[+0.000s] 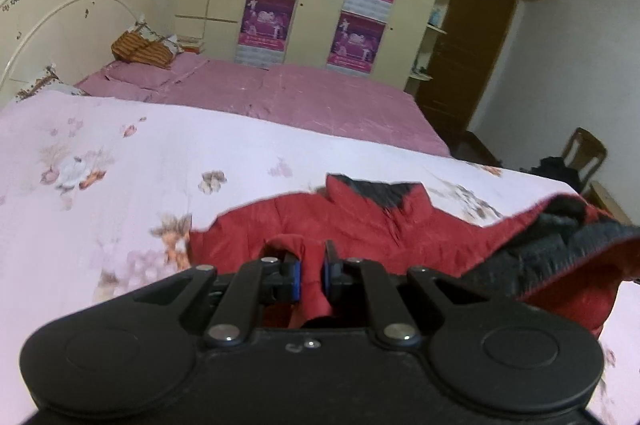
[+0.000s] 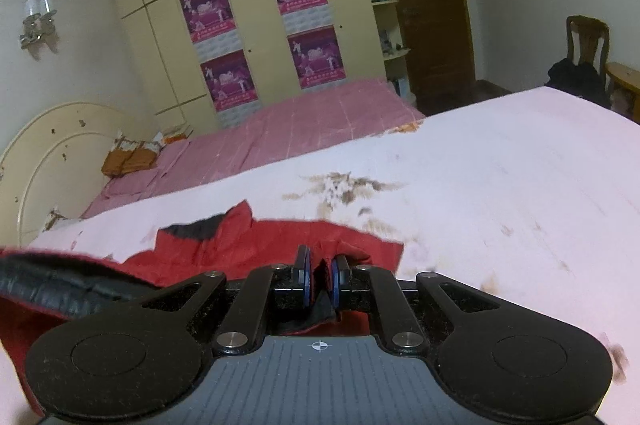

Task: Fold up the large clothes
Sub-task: 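Carry the lifted edge over the jacket body with both tools and open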

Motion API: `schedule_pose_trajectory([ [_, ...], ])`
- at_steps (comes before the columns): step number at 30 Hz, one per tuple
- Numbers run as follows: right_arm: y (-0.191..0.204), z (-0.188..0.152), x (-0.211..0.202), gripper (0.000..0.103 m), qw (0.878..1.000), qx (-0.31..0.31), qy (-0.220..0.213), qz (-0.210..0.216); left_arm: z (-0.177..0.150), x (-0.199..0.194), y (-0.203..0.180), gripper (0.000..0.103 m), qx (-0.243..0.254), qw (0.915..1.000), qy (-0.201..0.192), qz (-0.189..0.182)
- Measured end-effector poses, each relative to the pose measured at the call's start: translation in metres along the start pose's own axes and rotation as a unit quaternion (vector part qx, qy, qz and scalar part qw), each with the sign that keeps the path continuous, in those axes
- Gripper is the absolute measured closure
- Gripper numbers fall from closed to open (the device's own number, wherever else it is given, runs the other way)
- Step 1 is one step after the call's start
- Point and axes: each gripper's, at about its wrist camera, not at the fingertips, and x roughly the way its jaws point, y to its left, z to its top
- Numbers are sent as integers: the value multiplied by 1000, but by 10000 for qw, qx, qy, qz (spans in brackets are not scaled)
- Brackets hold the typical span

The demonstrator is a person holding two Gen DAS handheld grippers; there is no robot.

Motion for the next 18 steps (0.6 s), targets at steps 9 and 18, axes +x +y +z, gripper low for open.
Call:
schedule_pose_trajectory([
  [9,-3,32,89,94,9997,12,216,-61,33,67,-4,94,39,9980,101,616],
  [18,-8,38,170,94,9974,-53,687,-211,43,132,3,94,-18,9908,479,1266],
])
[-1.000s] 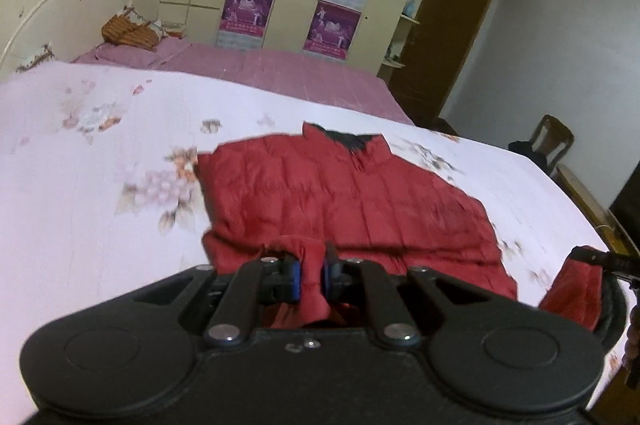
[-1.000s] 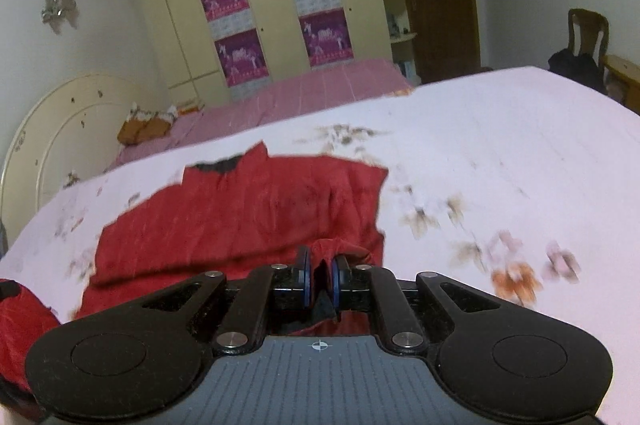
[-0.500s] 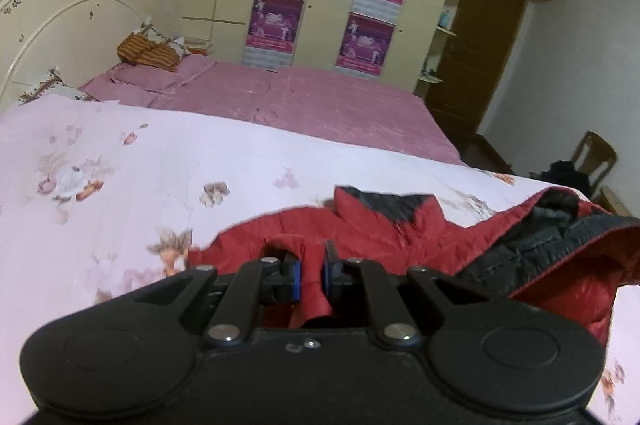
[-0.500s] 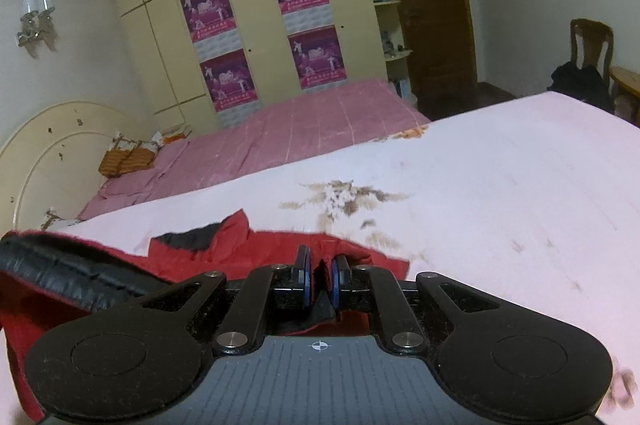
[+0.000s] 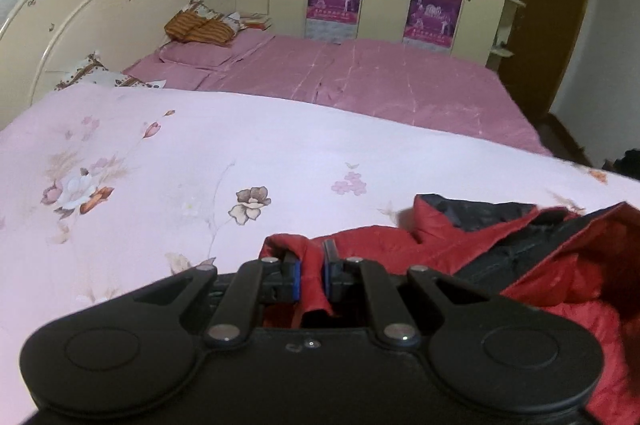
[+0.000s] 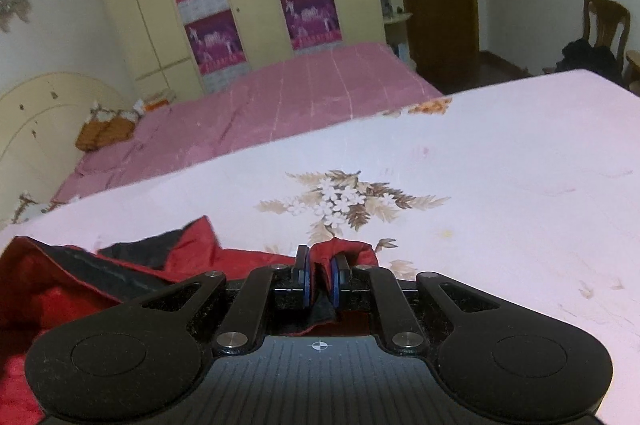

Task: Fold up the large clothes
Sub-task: 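Carry the lifted edge over the jacket body with both tools and open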

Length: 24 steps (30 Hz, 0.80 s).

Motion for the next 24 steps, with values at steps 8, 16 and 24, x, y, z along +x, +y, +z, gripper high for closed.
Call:
schedule_pose_trajectory([
  [8,-9,5,55,93,9987,145,464,-122,7,46,-15,86,168,9990,237,332],
  [16,-13,15,62,3,9990,305,-10,-324,13,66,-18,81,-1,9987,324,385],
  [24,-9,21,48,3,9984,-13,-483,-294,18,33,2,6,-747,9917,-798,673],
])
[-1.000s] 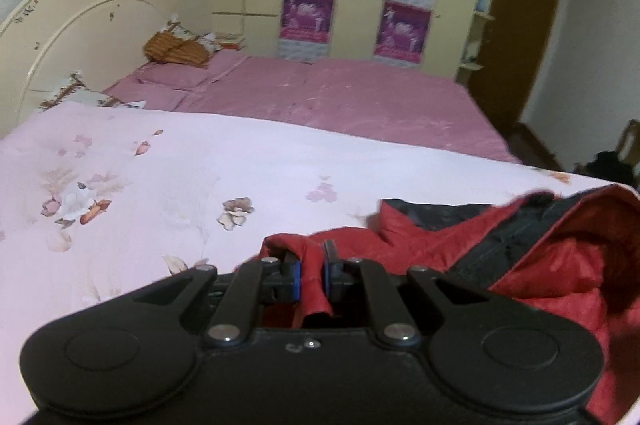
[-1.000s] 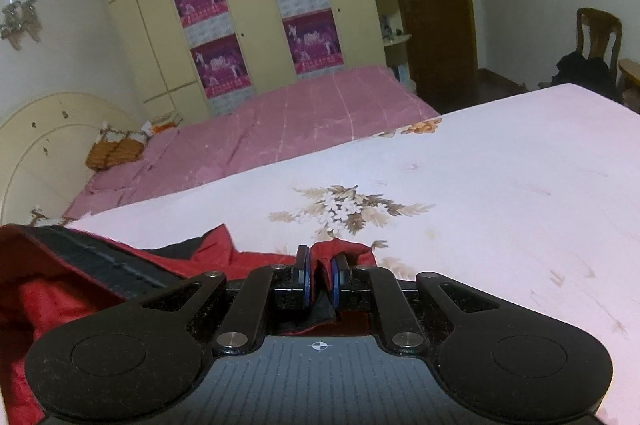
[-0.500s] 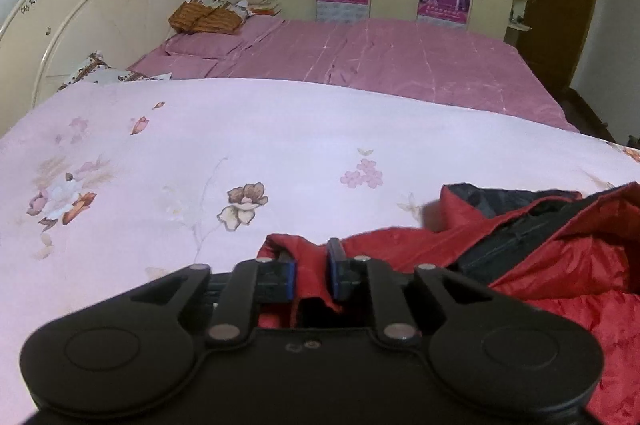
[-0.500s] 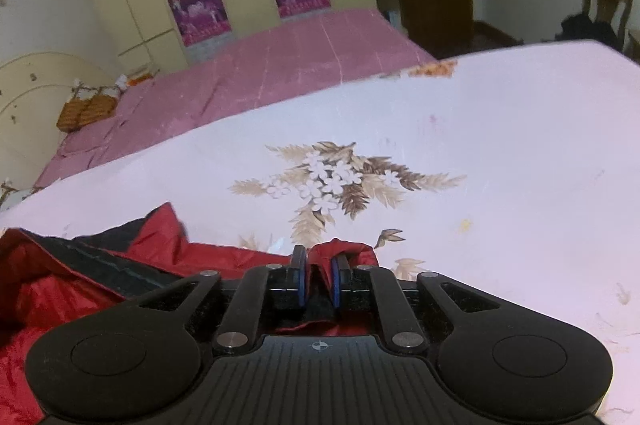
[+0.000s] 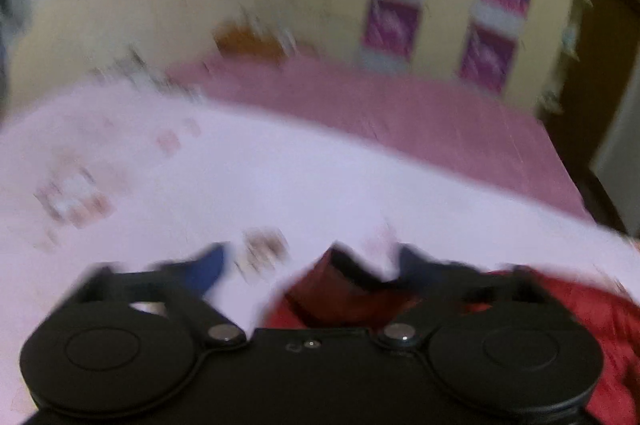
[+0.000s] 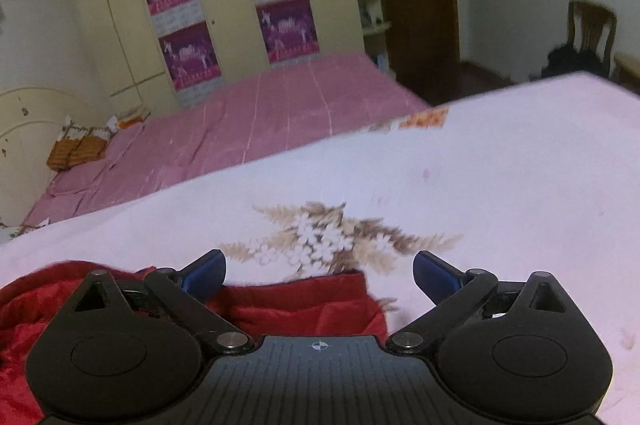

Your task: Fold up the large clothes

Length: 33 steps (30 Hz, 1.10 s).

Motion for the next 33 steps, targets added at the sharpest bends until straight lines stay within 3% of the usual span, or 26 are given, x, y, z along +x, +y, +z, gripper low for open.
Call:
schedule_pose_trajectory([
  [2,1,0,-9,3,9998,-82,-154,34,-1,-11,1,15,283,9992,-252,-103],
  [5,7,-4,-22,4,9992,-345,-149,158,-11,-25,-6,21,798,9956,-206,-446],
  [7,17,-14,-26,28,9977,-624,25,250,-27,-34,-19,22,1284,9888,-74,-752],
  [10,37,-34,-23,30,9944,-933,256,425,-57,-37,-44,26,2048,9742,75,-944],
  [12,54,-49,-18,31,9916,-1151,333,490,-75,-30,-57,31,2274,9695,183,-895],
  [15,73,-68,-3,31,9892,-1294,428,536,-90,-19,-64,32,2279,9714,104,-653],
  [21,83,-82,44,31,9884,-1475,351,62,-92,-5,-67,26,2117,9763,85,-432],
  [23,81,-80,56,31,9882,-1484,373,-103,-88,2,-62,19,1851,9816,242,-397],
  [27,63,-73,77,30,9914,-1108,605,-334,-82,12,-53,16,1494,9865,534,-412],
  [33,51,-54,65,29,9923,-886,861,-110,-68,8,-45,18,1215,9881,849,-420],
])
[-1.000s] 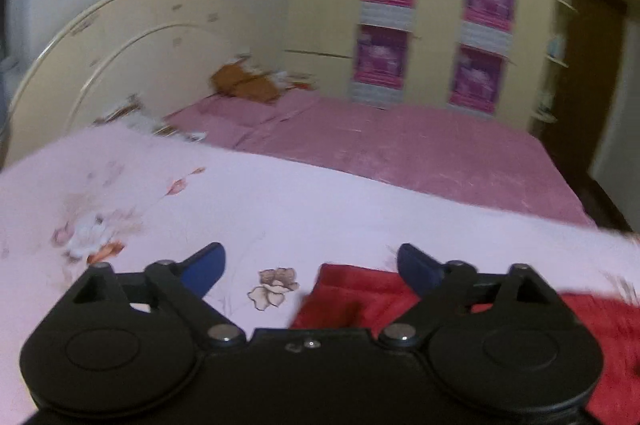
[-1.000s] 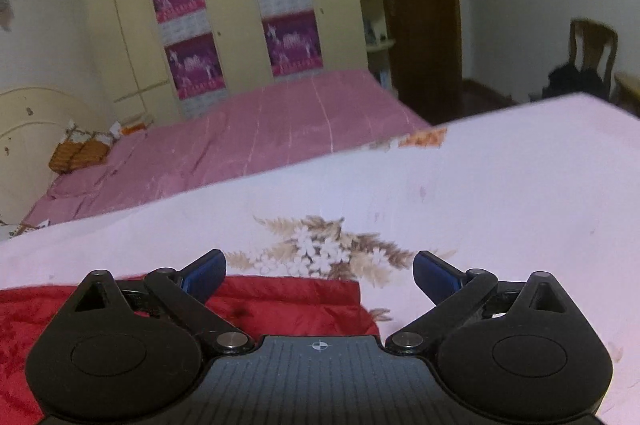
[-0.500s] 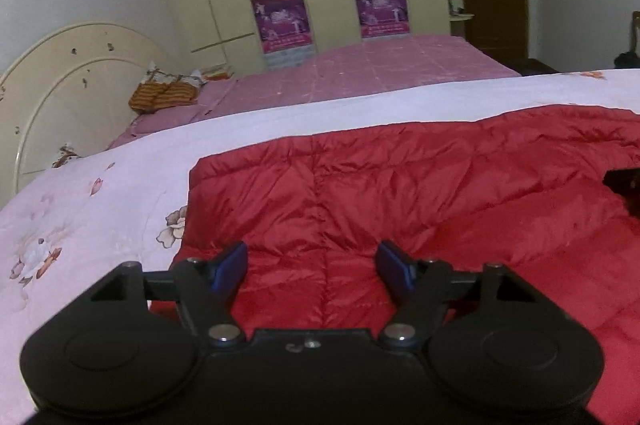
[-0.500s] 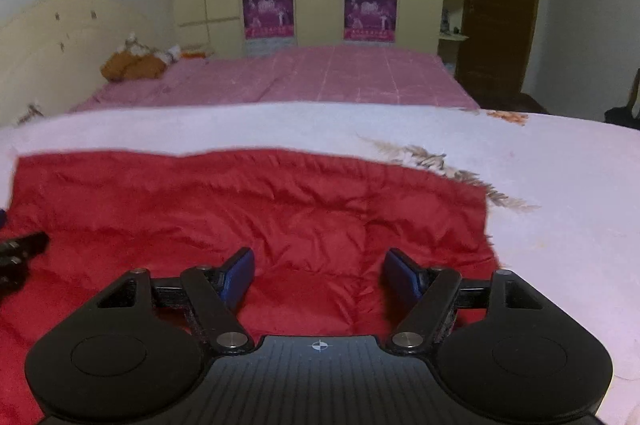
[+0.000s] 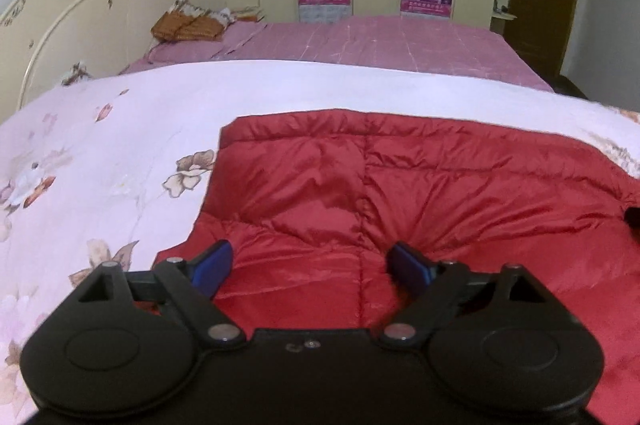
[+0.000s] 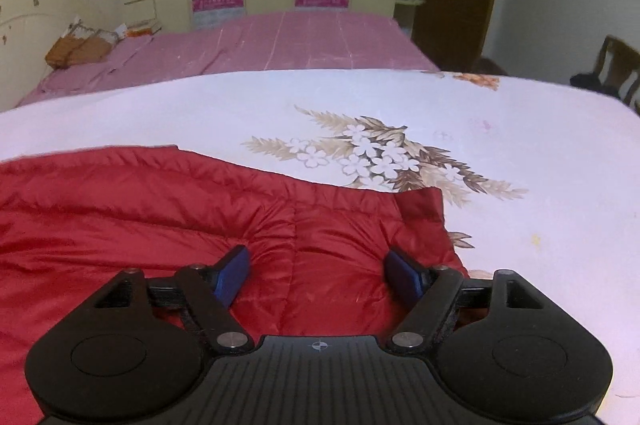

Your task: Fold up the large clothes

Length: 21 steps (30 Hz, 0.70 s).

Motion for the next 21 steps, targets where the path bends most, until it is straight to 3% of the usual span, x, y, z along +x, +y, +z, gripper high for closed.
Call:
schedule_pose_trajectory([
  [11,28,-35,-89,29,9966,-457,-478,485,-10,-48,-10,16,197,9986,67,-487],
  [16,38,-60,-107,29,9952,-676,-602,381,-27,-61,-14,14,251,9985,-20,-483],
  [21,31,-76,-92,29,9953,-855,-465,-8,-46,-48,-15,10,476,9985,-41,-255],
])
